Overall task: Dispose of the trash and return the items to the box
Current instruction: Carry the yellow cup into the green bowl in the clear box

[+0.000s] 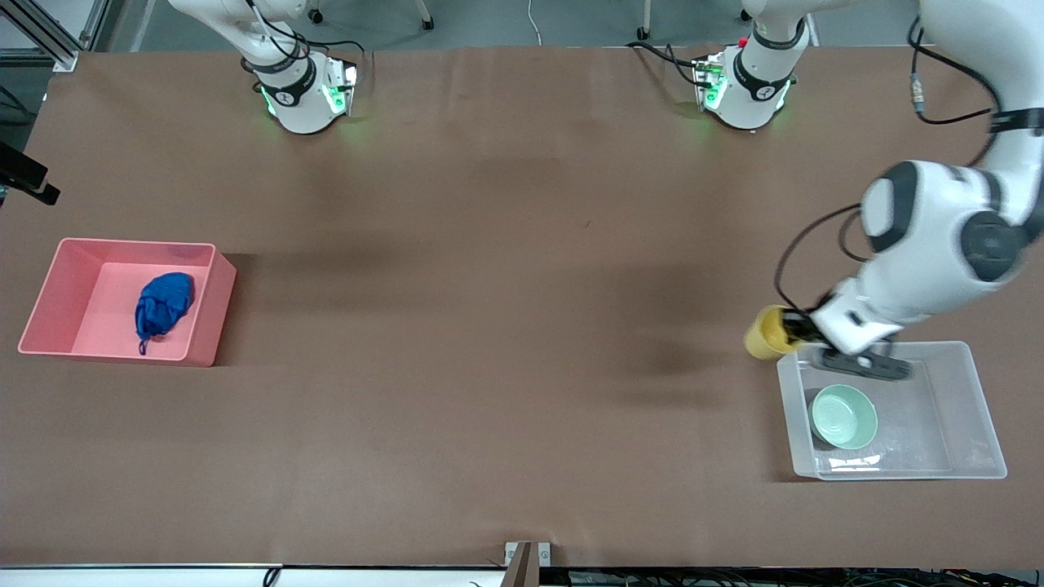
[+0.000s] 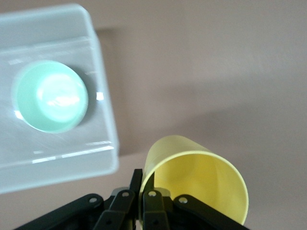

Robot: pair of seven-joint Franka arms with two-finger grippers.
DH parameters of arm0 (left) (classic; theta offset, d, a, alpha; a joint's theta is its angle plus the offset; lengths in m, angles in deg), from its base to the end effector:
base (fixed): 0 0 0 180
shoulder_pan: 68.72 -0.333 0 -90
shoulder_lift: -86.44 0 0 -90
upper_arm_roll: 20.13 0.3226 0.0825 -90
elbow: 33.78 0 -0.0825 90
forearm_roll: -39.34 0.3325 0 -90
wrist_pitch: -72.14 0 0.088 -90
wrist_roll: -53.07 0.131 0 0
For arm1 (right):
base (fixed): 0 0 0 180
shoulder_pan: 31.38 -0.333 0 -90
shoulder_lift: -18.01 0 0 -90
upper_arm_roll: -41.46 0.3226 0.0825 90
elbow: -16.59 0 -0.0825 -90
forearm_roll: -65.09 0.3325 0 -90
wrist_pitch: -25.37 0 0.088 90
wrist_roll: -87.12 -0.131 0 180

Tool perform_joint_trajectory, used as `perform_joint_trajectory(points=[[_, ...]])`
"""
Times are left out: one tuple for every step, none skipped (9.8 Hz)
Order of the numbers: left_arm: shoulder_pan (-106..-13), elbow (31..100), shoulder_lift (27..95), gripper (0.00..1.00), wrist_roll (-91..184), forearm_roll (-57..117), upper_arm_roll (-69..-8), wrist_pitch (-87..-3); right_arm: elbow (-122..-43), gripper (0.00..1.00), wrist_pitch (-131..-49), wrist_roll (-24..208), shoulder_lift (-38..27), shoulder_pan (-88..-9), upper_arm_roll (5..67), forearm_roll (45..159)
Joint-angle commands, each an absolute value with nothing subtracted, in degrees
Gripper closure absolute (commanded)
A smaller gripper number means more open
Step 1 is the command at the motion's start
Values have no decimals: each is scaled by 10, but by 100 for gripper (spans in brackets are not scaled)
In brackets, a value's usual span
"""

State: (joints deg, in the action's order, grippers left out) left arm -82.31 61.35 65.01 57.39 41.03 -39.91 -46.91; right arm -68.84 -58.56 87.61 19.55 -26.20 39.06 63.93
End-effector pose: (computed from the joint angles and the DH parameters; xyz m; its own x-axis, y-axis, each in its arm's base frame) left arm 0.6198 -0.0412 0.4129 0.9835 -0.1662 0.0719 -0.1725 -0.9807 0.0920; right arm 0.4791 -0.0669 0.6442 0.9921 -0.1255 0.0005 -0.1255 -0.9919 0.0190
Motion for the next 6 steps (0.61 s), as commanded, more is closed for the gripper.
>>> perform_joint_trajectory(points=[[-855, 502, 557, 100, 625, 425, -391, -455, -700, 0, -585, 881, 208, -258, 391, 643], [-859, 467, 531, 100, 647, 424, -374, -455, -700, 0, -585, 881, 208, -258, 391, 643], [-856, 431, 497, 100, 679, 422, -342, -455, -700, 0, -585, 881, 208, -258, 391, 643], [-850, 399, 467, 100, 706, 422, -318, -455, -700, 0, -585, 881, 208, -258, 391, 643], [-846, 389, 452, 100, 710, 423, -305, -457, -700, 0, -585, 881, 208, -258, 391, 643], [-845, 389, 434, 100, 710, 439, -299, -468, -700, 0, -580, 882, 208, -258, 391, 643]])
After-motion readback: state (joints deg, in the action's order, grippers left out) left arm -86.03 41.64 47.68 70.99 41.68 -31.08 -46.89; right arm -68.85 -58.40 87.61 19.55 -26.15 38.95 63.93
